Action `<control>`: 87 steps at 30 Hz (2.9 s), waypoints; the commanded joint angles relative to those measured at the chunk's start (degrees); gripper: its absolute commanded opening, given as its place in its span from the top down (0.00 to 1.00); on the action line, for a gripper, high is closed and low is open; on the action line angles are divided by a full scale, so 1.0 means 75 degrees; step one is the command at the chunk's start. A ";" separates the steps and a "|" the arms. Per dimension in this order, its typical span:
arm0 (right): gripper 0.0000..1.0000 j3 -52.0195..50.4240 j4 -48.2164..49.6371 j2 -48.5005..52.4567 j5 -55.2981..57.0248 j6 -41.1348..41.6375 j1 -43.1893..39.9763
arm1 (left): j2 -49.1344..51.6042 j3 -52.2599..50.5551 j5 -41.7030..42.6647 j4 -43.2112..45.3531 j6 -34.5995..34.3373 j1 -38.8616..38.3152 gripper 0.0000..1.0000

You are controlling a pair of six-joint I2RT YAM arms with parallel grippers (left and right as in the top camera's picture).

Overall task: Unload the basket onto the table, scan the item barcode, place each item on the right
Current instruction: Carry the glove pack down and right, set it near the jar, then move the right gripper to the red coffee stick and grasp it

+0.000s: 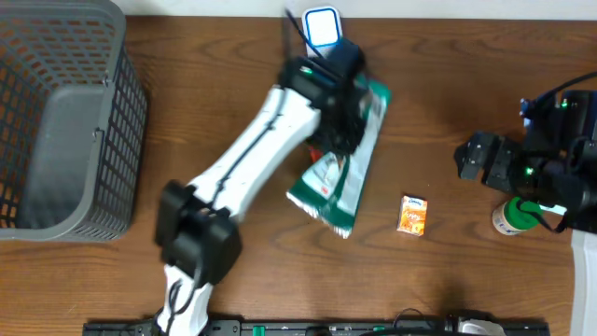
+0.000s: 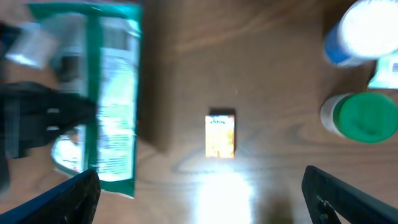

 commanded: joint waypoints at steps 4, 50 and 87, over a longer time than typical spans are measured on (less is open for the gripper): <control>0.01 -0.0510 -0.0067 0.0128 -0.0510 -0.0560 -0.0096 | 0.1224 0.0017 0.0128 -0.0221 -0.0169 -0.0848 0.93; 0.01 -0.0615 -0.0157 0.0128 -0.0577 -0.0673 -0.0087 | 0.1600 0.0020 0.0006 0.3678 -0.2888 -0.1658 0.23; 0.52 -0.2891 0.5788 0.4062 0.1585 0.1253 0.5432 | -0.1480 0.0017 -0.2760 -0.1845 -0.0833 0.3617 0.23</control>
